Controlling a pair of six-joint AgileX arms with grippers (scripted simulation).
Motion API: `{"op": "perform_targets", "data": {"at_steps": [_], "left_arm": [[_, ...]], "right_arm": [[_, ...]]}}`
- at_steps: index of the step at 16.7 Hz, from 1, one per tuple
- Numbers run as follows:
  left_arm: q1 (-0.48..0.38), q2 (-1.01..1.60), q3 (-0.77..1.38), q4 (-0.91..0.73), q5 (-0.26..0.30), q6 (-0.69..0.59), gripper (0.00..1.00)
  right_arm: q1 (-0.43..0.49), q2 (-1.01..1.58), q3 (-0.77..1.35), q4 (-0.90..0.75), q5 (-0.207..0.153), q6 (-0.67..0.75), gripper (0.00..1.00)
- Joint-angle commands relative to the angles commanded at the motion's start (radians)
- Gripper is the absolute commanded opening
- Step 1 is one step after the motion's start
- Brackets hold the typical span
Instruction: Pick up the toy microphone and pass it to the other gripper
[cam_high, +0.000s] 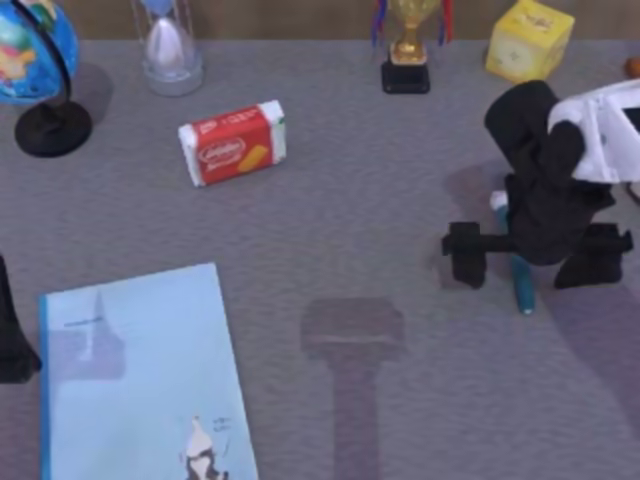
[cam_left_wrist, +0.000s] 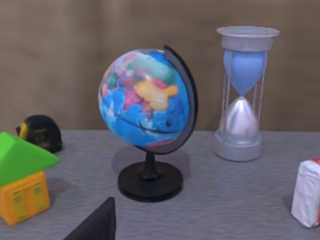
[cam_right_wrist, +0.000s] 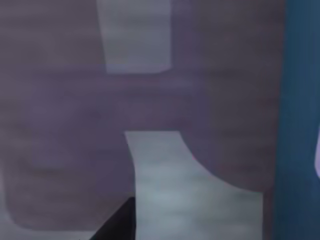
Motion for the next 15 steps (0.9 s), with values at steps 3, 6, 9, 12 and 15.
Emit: {"op": "perform_targets", "data": {"at_steps": [3, 6, 9, 12, 15], "left_arm": [[0.000, 0.000, 0.000, 0.000, 0.000, 0.000, 1.00], [0.000, 0.000, 0.000, 0.000, 0.000, 0.000, 1.00], [0.000, 0.000, 0.000, 0.000, 0.000, 0.000, 1.00], [0.000, 0.000, 0.000, 0.000, 0.000, 0.000, 1.00], [0.000, 0.000, 0.000, 0.000, 0.000, 0.000, 1.00]], "right_arm": [[0.000, 0.000, 0.000, 0.000, 0.000, 0.000, 0.10], [0.000, 0.000, 0.000, 0.000, 0.000, 0.000, 0.00], [0.000, 0.000, 0.000, 0.000, 0.000, 0.000, 0.00], [0.000, 0.000, 0.000, 0.000, 0.000, 0.000, 0.00], [0.002, -0.061, 0.023, -0.014, 0.016, -0.016, 0.00]]}}
